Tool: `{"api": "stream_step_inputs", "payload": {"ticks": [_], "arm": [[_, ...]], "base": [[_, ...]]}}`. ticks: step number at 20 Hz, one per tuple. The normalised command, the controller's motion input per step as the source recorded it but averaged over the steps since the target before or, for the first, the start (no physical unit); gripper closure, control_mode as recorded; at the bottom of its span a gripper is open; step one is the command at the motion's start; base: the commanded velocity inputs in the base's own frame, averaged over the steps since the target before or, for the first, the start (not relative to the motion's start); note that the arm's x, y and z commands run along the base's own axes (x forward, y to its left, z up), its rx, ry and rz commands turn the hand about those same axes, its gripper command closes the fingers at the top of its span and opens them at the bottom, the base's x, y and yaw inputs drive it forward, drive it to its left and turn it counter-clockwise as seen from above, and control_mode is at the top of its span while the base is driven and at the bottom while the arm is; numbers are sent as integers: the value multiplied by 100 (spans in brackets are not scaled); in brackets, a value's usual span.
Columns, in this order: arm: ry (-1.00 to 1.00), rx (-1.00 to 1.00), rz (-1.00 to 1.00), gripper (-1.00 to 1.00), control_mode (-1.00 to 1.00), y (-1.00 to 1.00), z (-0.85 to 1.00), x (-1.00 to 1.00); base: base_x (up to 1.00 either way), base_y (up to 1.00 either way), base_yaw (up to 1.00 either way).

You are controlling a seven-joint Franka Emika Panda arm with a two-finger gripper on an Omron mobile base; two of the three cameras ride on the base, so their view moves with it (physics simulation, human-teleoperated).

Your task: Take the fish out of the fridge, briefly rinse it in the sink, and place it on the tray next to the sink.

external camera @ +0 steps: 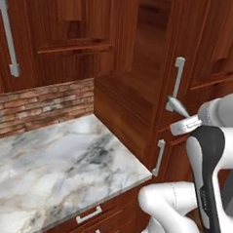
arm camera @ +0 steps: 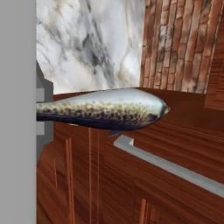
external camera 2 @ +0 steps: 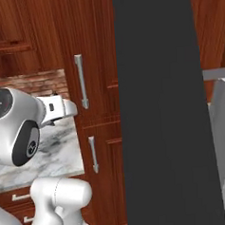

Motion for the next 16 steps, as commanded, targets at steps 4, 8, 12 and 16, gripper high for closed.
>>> {"api": "stream_step_inputs", "payload": {"ticks": [4,8,12,16], "arm": [[0,0,0,100,100,0,0,0],[0,0,0,100,100,0,0,0],[0,0,0,100,100,0,0,0],[0,0,0,100,100,0,0,0]], "base": [[41,6,-32],[-15,0,-78],[-6,0,-88],[-24,16,-84]]}}
